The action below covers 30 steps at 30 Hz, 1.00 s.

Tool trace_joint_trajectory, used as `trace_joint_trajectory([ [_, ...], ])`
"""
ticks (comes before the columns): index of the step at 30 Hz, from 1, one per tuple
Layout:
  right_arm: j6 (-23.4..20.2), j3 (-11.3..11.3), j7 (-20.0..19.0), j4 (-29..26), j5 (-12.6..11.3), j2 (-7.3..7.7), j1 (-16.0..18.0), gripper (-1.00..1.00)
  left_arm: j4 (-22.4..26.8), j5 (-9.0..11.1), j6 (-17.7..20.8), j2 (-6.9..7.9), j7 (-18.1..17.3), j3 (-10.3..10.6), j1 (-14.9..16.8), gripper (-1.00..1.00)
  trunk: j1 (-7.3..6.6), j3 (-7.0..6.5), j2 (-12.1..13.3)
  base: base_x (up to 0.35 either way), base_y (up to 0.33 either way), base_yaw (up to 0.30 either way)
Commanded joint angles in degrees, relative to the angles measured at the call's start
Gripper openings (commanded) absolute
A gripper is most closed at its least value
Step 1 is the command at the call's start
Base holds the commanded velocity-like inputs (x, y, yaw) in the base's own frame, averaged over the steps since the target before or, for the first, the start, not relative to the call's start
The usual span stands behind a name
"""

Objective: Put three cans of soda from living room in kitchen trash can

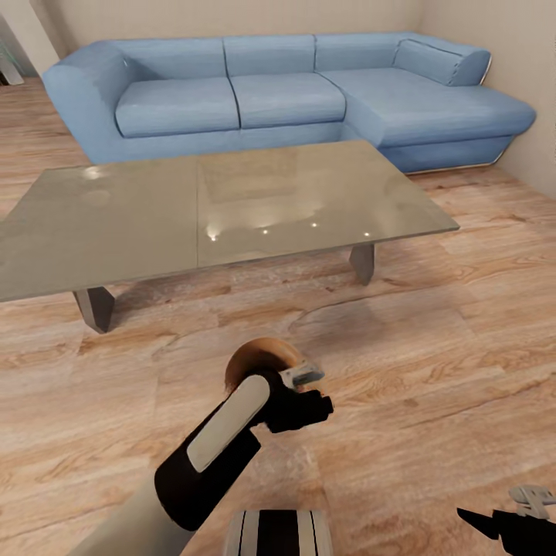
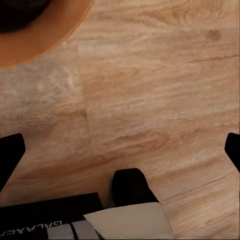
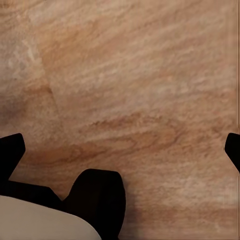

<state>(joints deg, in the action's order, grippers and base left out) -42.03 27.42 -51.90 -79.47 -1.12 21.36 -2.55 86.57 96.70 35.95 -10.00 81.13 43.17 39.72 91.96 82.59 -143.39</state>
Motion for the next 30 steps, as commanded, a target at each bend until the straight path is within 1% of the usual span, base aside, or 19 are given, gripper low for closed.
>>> trace_joint_trajectory([
  [1,0.0,0.0,0.2,0.0,0.2,-0.02,0.0,1.0,0.0,0.0,-1.0,0.0,0.0,1.5,0.0,1.0,0.0,-0.1,0.0,0.0,0.0,0.0],
  [4,0.1,0.0,0.6,0.0,0.5,-0.1,0.0,1.0,0.0,0.0,-3.0,0.0,0.2,3.4,-0.1,1.0,0.0,-0.38,0.0,0.0,0.0,0.0],
  [5,0.1,-0.2,0.9,0.0,0.8,-0.29,0.0,1.0,0.0,0.0,-4.6,0.0,0.3,5.1,-0.1,1.0,0.0,-0.48,0.0,-0.01,0.0,0.0],
  [8,0.1,-0.6,1.3,0.0,1.0,-0.61,0.0,1.0,0.0,-0.1,-6.7,0.0,0.3,7.6,-0.1,1.0,0.0,-0.77,0.0,-0.065,0.01,0.0],
  [9,0.1,-0.9,1.4,0.0,1.1,-0.74,0.0,1.0,0.0,-0.1,-7.6,0.0,0.4,8.7,-0.1,1.0,0.0,-0.86,0.0,-0.178,0.057,0.0],
  [13,0.2,-1.5,1.6,0.0,1.2,-0.89,0.0,1.0,0.0,-0.2,-8.9,0.0,1.1,10.1,-0.1,1.0,0.0,-1.24,0.0,-0.236,0.086,0.0],
  [21,0.2,-2.0,1.8,0.0,1.3,-1.1,0.0,1.0,0.0,-0.2,-9.6,0.0,5.2,10.5,-0.3,1.0,0.0,-2.0,0.0,-0.294,0.138,0.0],
  [24,0.2,-2.0,1.9,0.1,1.3,-1.12,0.0,1.0,0.0,-0.2,-9.7,0.16,5.9,9.9,-0.4,1.0,0.0,-2.29,0.0,-0.308,0.162,0.0],
  [25,0.2,-2.0,1.9,0.1,1.3,-1.13,0.0,1.0,0.0,-0.2,-9.8,0.74,6.1,9.5,-0.4,1.0,0.0,-2.38,0.0,-0.31,0.166,0.0],
  [26,0.2,-2.0,2.0,0.1,1.3,-1.13,0.0,1.0,0.0,-0.2,-9.8,2.16,6.3,8.5,-0.6,1.0,0.0,-2.48,0.0,-0.31,0.169,0.0],
  [30,0.2,-2.1,2.0,0.1,1.2,-1.14,0.0,1.0,0.0,-0.2,-9.8,5.83,6.2,6.4,-1.1,1.0,0.0,-2.86,0.0,-0.311,0.172,0.0],
])
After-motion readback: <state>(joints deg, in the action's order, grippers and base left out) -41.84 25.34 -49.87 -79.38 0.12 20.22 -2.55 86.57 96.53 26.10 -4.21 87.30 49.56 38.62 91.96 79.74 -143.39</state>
